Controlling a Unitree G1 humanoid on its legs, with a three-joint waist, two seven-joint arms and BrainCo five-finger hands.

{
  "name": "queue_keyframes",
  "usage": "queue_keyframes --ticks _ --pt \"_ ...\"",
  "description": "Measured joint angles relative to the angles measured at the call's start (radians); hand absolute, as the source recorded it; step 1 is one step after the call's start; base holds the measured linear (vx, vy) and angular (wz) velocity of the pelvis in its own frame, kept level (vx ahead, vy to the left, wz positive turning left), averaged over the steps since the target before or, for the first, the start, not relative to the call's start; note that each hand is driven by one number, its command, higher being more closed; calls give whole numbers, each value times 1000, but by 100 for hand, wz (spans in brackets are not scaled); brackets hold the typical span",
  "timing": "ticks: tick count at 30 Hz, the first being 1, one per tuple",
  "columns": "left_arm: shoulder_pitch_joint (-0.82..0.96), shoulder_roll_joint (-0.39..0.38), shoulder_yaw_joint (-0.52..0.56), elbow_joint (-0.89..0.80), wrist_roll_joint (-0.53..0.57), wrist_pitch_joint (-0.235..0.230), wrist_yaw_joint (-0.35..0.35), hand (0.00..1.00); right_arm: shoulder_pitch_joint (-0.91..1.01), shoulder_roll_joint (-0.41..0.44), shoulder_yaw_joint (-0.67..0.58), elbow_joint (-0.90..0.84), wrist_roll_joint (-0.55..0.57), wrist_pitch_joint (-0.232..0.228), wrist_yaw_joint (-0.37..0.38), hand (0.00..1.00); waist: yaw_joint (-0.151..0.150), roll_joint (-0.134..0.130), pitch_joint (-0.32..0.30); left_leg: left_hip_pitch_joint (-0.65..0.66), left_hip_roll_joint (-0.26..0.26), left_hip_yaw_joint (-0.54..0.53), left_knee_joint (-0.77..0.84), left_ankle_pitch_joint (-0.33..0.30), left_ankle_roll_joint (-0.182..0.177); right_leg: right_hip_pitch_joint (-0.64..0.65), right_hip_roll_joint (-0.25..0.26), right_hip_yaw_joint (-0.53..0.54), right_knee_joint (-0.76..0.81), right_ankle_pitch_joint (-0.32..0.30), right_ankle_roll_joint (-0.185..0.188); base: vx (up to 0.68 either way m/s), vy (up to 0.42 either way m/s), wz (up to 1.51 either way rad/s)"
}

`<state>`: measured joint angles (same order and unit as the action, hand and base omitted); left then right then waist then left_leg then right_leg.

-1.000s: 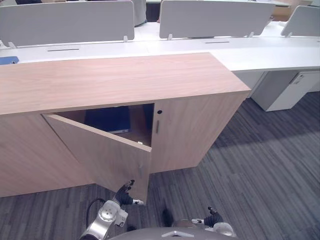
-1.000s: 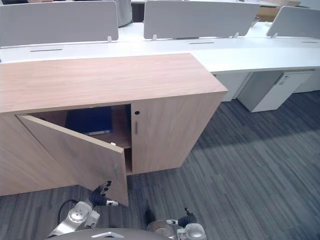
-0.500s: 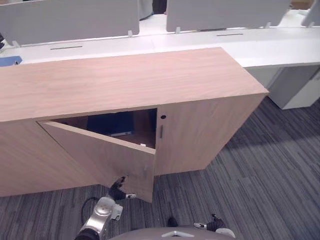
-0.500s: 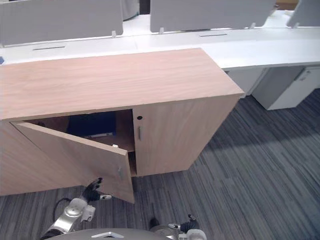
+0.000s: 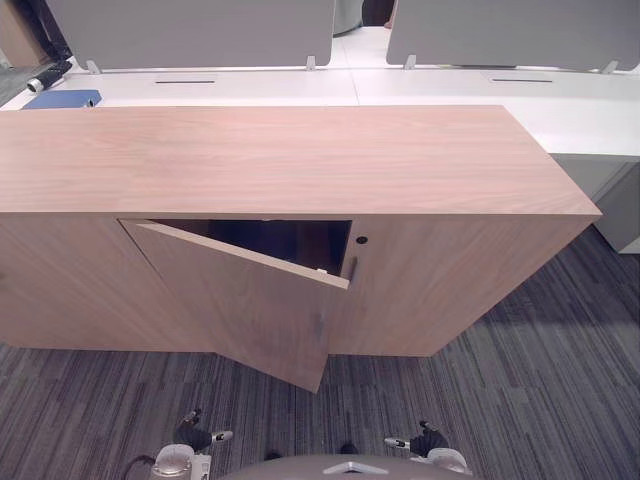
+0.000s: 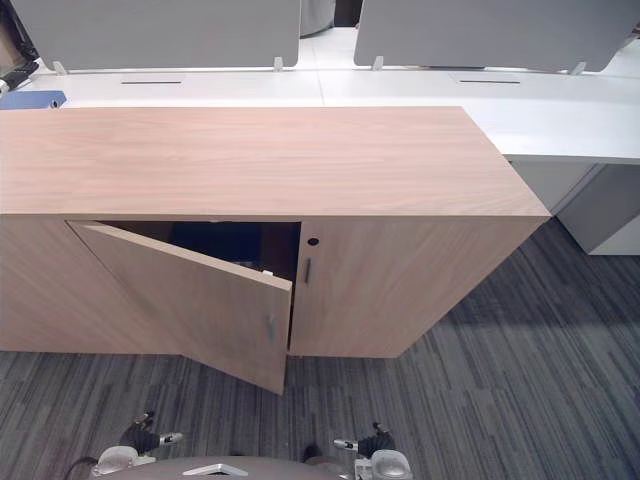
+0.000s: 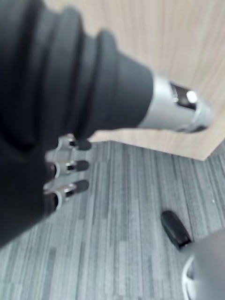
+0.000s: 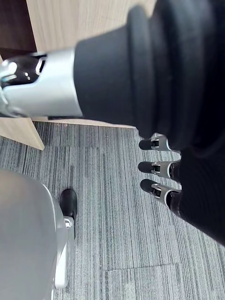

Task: Walk over to the cabinet, pick up the folder, carry it to the office cabinet, place the folder inside the office cabinet, then close the office cabinet door

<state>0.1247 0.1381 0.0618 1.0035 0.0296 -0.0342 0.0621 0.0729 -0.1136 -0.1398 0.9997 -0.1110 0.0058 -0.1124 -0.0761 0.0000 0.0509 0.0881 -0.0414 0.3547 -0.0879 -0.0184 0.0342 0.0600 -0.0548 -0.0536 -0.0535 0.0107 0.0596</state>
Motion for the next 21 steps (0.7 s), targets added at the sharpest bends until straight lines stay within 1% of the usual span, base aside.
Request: queue_keyframes --ticks 3,8,11,17,21 --pt "10 -9 23 1 5 7 0 0 1 1 -3 2 3 0 0 0 3 -3 5 -2 -1 -4 0 -1 1 1 -6 -9 0 -3 4 -23 -12 7" --pt "18 -24 70 28 26 14 0 0 -5 2 -27 39 6 -1 1 0 18 -5 12 0 -7 -26 0 -6 5 12 -10 -22 2 -11 3 18 -12 12" --pt "29 -31 93 40 44 19 -1 0 -6 2 -29 40 6 -1 1 0 18 -6 13 3 -9 -28 0 -5 8 16 -10 -35 1 -11 7 39 -28 4" --pt "33 -32 93 40 72 24 -2 0 -18 0 -30 68 6 0 1 0 18 -3 20 21 -6 -28 0 -6 6 39 -6 -40 -3 -17 2 15 -43 2" --pt "31 -33 92 40 72 24 -2 0 -24 -1 -31 78 6 1 1 0 18 -1 21 25 0 -27 0 -7 5 41 1 -39 -1 -20 -1 -51 -51 -1"
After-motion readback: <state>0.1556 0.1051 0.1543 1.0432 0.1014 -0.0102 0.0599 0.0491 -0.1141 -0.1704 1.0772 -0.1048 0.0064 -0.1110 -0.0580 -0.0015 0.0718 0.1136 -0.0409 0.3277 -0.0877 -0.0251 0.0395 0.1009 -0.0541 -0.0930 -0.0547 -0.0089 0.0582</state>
